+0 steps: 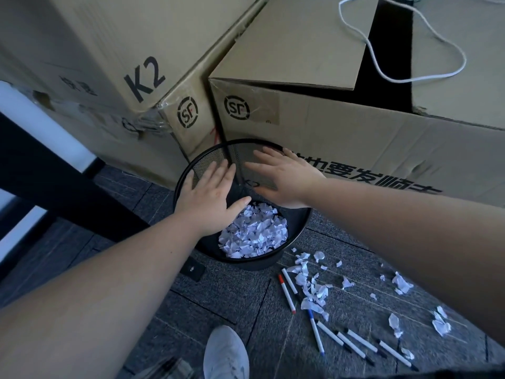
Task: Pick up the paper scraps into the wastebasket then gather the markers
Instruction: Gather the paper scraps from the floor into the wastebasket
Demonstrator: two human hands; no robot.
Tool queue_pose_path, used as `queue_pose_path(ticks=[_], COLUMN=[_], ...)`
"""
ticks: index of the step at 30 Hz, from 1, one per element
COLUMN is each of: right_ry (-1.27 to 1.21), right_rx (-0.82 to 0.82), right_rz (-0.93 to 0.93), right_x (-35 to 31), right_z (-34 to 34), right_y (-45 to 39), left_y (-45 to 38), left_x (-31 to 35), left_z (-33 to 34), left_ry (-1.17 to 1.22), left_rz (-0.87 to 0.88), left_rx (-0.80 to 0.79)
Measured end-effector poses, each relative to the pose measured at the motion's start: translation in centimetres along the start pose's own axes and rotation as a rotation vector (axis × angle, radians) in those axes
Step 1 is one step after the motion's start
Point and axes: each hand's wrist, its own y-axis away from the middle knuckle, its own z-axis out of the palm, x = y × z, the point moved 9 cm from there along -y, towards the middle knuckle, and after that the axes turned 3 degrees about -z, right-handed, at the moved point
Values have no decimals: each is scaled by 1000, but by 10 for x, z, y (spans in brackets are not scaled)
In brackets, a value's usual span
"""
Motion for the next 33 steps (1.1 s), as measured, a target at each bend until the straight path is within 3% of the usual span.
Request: queue_pose_path(ticks=[10,18,25,33], right_ry=[56,75,-20,-156], right_rx=[43,-22,-48,-124], right_rz=[15,135,212,320], right_x=[35,97,136,167], right_z=[-31,-19,52,173], right_y=[53,146,207,257], left_y=[-9,-7,0,-17], left_x=[55,168,255,274], left_z=[-52,-76,-16,106], left_ry=[-30,-12,-14,-54], left_rz=[107,363,558,530], left_rx=[68,113,15,-179])
